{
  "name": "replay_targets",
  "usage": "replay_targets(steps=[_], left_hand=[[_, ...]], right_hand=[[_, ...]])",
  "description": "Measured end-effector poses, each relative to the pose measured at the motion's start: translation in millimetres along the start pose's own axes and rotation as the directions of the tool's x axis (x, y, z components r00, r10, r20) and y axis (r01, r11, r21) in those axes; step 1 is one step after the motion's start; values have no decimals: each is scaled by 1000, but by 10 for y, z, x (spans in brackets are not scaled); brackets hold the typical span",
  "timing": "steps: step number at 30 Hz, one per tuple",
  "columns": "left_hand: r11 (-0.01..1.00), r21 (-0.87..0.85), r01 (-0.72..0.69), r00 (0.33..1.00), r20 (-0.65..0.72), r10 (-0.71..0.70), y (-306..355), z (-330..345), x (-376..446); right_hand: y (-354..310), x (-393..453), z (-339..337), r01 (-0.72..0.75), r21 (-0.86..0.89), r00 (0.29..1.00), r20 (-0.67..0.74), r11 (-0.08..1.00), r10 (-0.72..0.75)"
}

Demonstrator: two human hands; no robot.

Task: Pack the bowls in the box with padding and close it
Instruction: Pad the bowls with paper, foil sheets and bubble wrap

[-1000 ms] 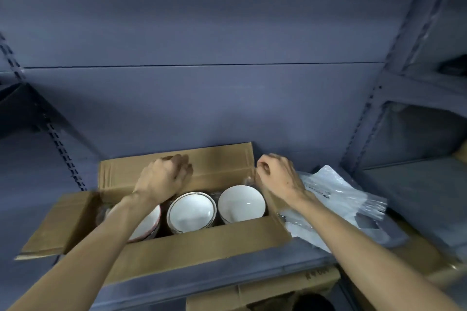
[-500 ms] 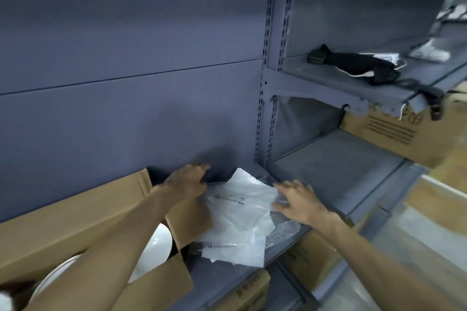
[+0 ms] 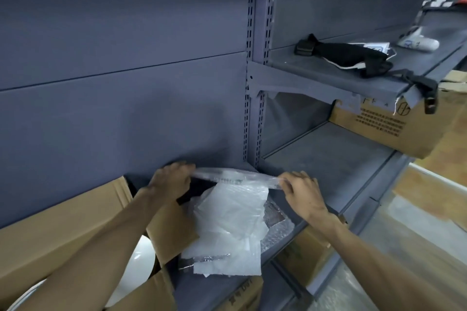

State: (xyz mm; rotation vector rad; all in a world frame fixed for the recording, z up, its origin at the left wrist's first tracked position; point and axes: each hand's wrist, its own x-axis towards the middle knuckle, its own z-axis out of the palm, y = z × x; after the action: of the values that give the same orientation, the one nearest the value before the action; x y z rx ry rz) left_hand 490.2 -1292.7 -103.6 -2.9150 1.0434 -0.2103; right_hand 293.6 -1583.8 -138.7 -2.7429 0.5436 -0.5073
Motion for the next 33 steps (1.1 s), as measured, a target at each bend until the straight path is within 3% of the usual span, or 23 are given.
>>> replay_targets(steps=[2,5,10,14,17,19,21,25,30,33], left_hand=[[999,19,-35,987,-155,38,-46,-205,-83],[992,43,-122,962,-242,129,-198,-601,-222],[998,-9,-63,982,-179,60,-513,-1082,-748],[988,-157,-1,988,-155,-24,-882,-1264,-1468],[948,-306,82,987,-106,-120,-1217,-1289,-2072],[910,-366,196,964,-99,-248,-1455,-1249,-2476],[886,-372,278,933,-114,-341,-1652,-1185,-2854],[858,-411,307,910,-137,-391,-1874,-1161,-3573],[816,-355,456,877,19,-481,-1981,-990,-4243],[806,-304,507,860,112,-499,-1964,-835,-4428]], right_hand=[[-85,12,-67,12,31,999,-48,999,-10],[-292,79,-219,36,63,993,-118,997,-28],[-707,111,-369,148,220,988,-86,964,-132],[-1220,49,-211,277,315,959,-34,908,-281],[-1698,-35,-33,296,422,938,39,857,-343],[-2082,-147,44,322,498,899,105,805,-425],[-2442,-274,92,403,490,864,76,773,-499],[-2902,-498,288,509,539,785,29,671,-619],[-3127,-655,481,579,510,610,247,636,-753],[-3157,-698,513,663,407,532,336,629,-777]])
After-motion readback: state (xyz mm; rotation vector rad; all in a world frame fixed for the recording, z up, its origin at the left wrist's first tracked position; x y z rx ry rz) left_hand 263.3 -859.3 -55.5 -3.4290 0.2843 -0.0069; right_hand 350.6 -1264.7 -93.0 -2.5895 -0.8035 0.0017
